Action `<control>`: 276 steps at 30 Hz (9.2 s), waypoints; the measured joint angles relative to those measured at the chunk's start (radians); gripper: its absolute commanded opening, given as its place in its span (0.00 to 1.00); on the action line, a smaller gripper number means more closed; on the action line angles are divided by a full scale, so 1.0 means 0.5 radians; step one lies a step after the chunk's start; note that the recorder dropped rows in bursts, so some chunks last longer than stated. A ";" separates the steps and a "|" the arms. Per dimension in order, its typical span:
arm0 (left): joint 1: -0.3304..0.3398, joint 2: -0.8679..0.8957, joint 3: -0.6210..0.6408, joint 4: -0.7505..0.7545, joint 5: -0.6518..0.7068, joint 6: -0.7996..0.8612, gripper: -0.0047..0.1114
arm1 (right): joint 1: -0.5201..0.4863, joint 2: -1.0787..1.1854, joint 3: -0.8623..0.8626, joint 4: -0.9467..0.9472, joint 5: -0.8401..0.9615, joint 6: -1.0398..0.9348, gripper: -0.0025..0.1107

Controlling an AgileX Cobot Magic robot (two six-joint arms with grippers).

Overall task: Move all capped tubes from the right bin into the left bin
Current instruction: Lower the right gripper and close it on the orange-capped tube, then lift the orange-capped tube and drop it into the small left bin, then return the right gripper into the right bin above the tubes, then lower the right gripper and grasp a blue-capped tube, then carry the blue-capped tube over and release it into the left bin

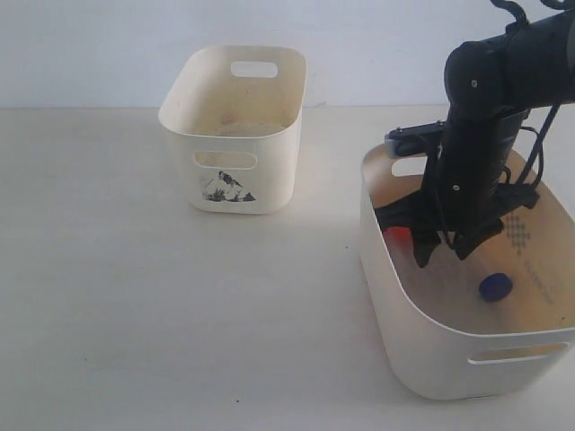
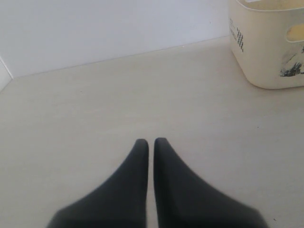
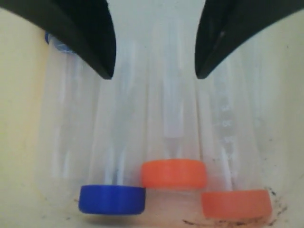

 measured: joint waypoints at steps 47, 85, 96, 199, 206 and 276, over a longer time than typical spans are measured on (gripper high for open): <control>0.000 0.000 0.000 0.000 0.000 0.000 0.08 | 0.006 0.149 -0.020 0.090 0.024 -0.033 0.08; 0.000 0.000 0.000 0.000 0.000 0.000 0.08 | 0.022 -0.345 -0.018 0.137 0.190 -0.073 0.02; 0.000 0.000 0.000 0.000 0.000 0.000 0.08 | 0.022 -0.791 -0.017 0.975 -0.197 -0.828 0.02; 0.000 0.000 0.000 0.000 0.000 0.000 0.08 | -0.103 -0.128 0.198 0.350 -0.104 -0.105 0.05; 0.000 0.000 0.000 0.000 0.000 0.000 0.08 | -0.103 -0.128 0.198 0.350 -0.171 -0.154 0.47; 0.000 0.000 0.000 0.000 0.000 0.000 0.08 | -0.108 -0.536 -0.076 2.617 -0.731 -2.425 0.02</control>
